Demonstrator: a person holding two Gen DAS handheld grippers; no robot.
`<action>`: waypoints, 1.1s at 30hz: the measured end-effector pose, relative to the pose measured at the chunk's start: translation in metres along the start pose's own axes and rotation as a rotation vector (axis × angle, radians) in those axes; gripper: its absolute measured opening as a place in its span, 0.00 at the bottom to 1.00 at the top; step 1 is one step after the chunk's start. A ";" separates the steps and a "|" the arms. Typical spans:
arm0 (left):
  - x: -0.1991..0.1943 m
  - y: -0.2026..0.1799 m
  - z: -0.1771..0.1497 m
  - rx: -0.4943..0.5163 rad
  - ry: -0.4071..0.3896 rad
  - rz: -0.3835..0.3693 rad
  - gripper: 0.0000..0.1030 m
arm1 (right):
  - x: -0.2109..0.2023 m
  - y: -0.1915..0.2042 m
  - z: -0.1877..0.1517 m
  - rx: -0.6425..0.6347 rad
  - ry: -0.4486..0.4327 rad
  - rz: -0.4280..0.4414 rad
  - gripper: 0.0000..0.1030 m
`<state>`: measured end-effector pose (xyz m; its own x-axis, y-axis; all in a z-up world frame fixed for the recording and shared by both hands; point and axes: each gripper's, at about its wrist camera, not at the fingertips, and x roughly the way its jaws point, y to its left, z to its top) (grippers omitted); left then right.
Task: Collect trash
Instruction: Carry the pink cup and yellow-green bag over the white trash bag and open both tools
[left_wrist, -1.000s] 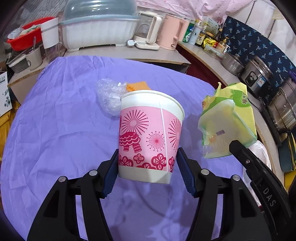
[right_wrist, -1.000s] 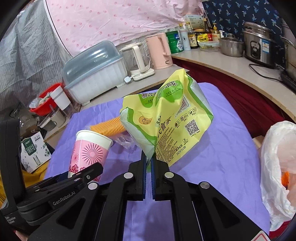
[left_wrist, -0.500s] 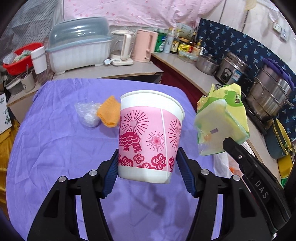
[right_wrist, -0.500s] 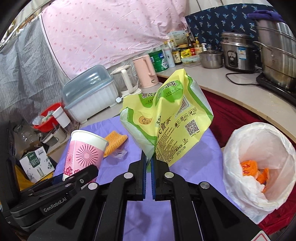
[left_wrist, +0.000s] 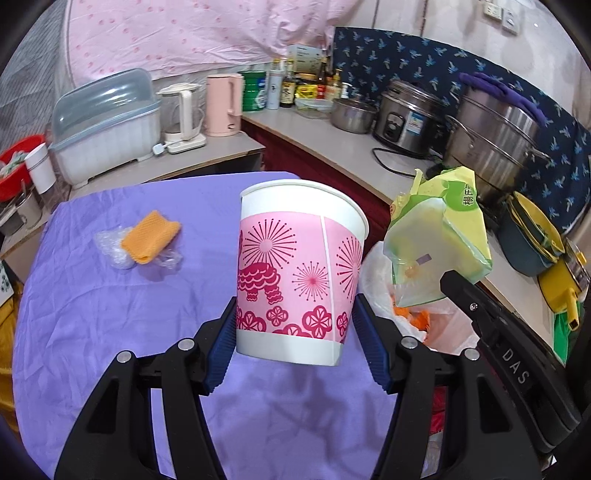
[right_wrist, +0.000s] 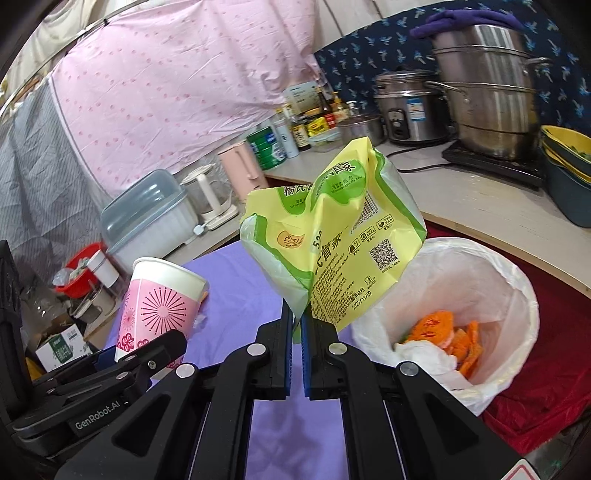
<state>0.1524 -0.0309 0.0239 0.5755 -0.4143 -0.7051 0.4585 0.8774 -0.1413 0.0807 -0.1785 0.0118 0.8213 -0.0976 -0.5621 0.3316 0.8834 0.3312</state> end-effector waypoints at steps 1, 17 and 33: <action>0.001 -0.008 0.000 0.012 0.001 -0.004 0.56 | -0.003 -0.007 0.000 0.008 -0.003 -0.006 0.04; 0.042 -0.097 -0.011 0.147 0.073 -0.068 0.56 | -0.012 -0.111 -0.008 0.122 0.014 -0.130 0.04; 0.105 -0.154 -0.011 0.262 0.161 -0.118 0.56 | 0.011 -0.174 -0.015 0.213 0.054 -0.203 0.04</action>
<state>0.1347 -0.2065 -0.0361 0.4037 -0.4474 -0.7981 0.6862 0.7250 -0.0593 0.0252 -0.3262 -0.0640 0.7040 -0.2331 -0.6709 0.5813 0.7319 0.3557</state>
